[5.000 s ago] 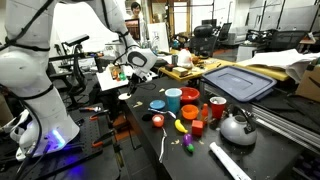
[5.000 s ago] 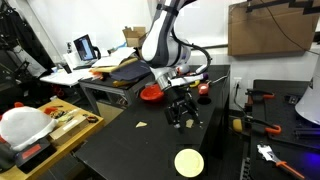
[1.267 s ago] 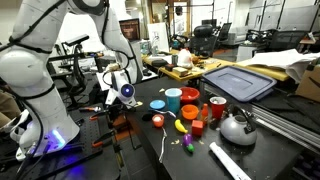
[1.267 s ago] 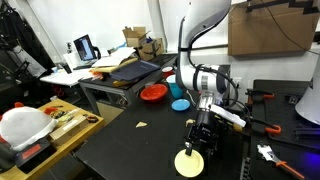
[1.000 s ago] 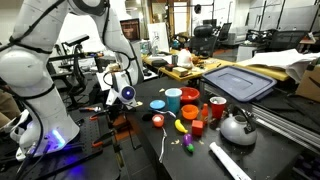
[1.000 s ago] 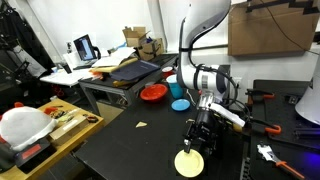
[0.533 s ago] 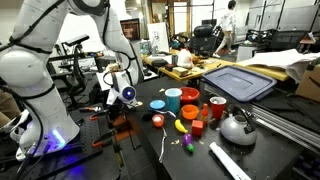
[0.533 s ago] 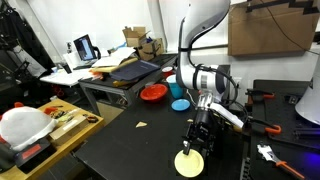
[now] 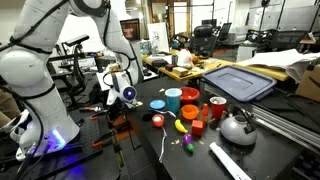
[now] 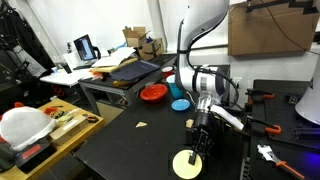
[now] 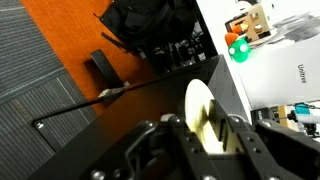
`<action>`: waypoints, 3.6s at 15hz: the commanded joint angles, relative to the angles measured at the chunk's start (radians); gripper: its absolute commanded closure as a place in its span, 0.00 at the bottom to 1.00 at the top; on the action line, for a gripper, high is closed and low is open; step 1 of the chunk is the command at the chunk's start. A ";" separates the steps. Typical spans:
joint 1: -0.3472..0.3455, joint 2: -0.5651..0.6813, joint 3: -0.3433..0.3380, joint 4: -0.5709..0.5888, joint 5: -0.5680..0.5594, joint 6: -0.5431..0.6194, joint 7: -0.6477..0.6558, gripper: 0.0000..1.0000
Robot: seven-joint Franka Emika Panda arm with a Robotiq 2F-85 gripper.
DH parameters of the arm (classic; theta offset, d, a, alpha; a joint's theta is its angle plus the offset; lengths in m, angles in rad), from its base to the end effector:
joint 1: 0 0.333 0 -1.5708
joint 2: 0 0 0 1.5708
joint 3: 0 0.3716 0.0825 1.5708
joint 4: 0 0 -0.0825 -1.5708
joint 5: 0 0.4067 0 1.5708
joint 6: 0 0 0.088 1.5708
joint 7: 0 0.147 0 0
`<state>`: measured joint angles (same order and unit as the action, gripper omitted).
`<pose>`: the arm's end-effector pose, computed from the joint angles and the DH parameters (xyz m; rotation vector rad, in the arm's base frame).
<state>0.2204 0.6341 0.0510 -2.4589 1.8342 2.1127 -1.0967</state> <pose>0.3806 0.1918 0.0340 -2.0262 0.4681 0.2476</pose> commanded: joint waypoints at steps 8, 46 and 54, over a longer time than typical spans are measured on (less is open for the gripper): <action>0.018 -0.096 -0.026 0.002 -0.085 0.010 0.004 0.97; 0.091 -0.538 0.003 -0.038 -1.678 0.625 1.470 0.98; 0.149 -0.470 -0.070 0.083 -2.367 0.568 1.988 0.98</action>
<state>0.3735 0.1326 -0.0274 -2.4364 -0.3775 2.7127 0.7540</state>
